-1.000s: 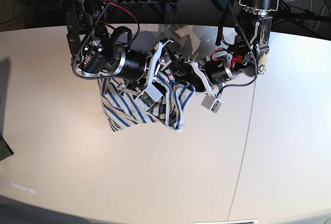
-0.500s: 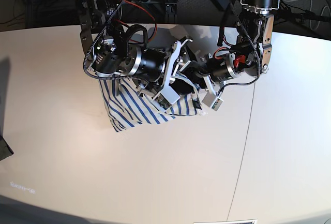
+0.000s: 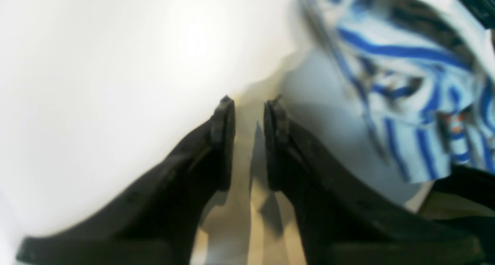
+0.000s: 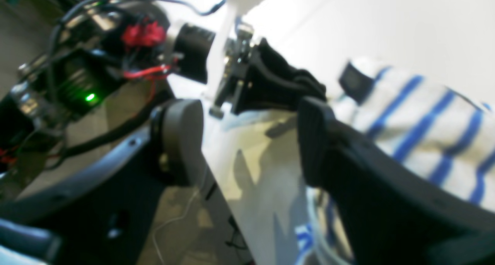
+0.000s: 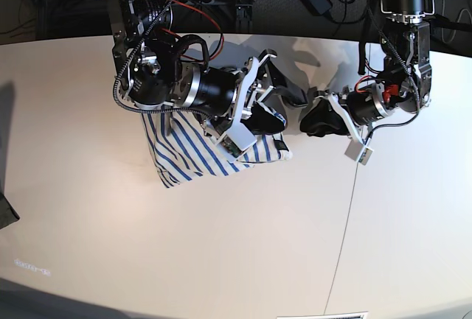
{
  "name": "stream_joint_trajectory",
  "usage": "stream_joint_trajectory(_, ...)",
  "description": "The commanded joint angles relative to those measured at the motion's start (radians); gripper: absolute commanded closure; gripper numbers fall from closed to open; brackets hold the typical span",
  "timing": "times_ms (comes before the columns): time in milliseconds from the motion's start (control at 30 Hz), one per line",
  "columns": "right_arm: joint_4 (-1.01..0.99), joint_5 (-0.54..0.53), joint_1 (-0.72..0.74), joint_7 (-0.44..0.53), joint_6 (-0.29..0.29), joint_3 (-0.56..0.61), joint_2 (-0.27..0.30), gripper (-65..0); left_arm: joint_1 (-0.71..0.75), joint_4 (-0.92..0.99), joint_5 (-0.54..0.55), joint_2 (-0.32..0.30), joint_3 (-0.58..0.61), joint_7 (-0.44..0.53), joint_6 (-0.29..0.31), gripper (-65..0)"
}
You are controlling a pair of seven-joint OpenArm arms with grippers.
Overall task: Fold the T-shirt properly
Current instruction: 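Lower the folded bundle onto the table, right gripper holding it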
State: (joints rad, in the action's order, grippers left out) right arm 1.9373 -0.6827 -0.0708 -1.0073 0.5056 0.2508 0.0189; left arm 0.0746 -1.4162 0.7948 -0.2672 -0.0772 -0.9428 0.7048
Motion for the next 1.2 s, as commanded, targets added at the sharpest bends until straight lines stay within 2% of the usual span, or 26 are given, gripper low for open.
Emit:
stream_joint_trajectory(0, 0.025, -0.031, 0.019, 0.023, 0.077, 0.000, -0.005, -38.0, -0.011, -0.016, 0.023, -0.019, -0.009, 0.017, -0.007, -14.6)
stream_joint_trajectory(167, 0.026, -0.031, 0.083, 0.029, 0.076, -0.041, -0.005, -37.8, -0.010, -0.016, 0.032, -0.060, -0.040, 0.024, -0.007, -14.6)
stream_joint_trajectory(200, 0.025, -0.030, 0.094, 0.037, 0.076, -0.063, -0.005, -35.7, -0.008, -0.016, 0.032, -0.063, -0.045, 0.021, -0.007, -14.6)
stream_joint_trajectory(233, 0.025, -0.024, 0.104, 0.043, 0.076, -0.088, -0.005, -29.7, -0.007, -0.016, 0.032, -0.066, -0.049, 0.018, -0.007, -14.6)
stream_joint_trajectory(267, 0.025, -0.012, 0.115, 0.042, 0.077, -0.114, -0.005, -20.0, -0.007, -0.016, 0.031, -0.069, -0.051, 0.017, -0.007, -14.6)
stream_joint_trajectory(300, 0.025, 0.008, 0.127, 0.040, 0.077, -0.140, -0.005, -7.3, -0.008, -0.016, 0.031, -0.073, -0.053, 0.016, -0.007, -14.6)
stream_joint_trajectory(333, 0.025, 0.035, 0.135, 0.032, 0.077, -0.166, -0.005, 0.0, -0.008, -0.016, 0.032, -0.079, -0.053, 0.018, -0.007, -14.6)
stream_joint_trajectory(433, 0.024, 0.102, 0.139, 0.022, 0.077, -0.241, 0.011, 0.0, -0.007, -0.016, 0.032, -0.097, -0.055, 0.017, -0.007, -14.6)
stream_joint_trajectory(500, 0.024, 0.096, 0.121, 0.015, 0.076, -0.279, 0.048, 0.0, -0.008, -0.016, 0.033, -0.105, -0.055, 0.013, -0.007, -14.6)
stream_joint_trajectory(633, 0.024, 0.000, 0.047, -0.010, 0.076, -0.306, 0.136, 0.0, -0.008, -0.016, 0.057, -0.110, -0.055, 0.010, -0.007, -14.6)
stream_joint_trajectory(733, 0.024, -0.097, -0.014, -0.043, 0.078, -0.296, 0.167, 0.0, -0.008, -0.016, 0.066, -0.110, -0.055, 0.011, -0.007, -14.6)
stream_joint_trajectory(900, 0.024, -0.166, -0.095, -0.052, 0.078, -0.215, 0.169, 0.0, -0.008, -0.016, 0.069, -0.110, -0.055, 0.010, -0.007, -14.6)
stream_joint_trajectory(1167, 0.024, -0.174, -0.099, -0.053, 0.078, -0.065, 0.166, 0.0, -0.008, -0.017, 0.084, -0.113, -0.084, 0.009, -0.007, -14.6)
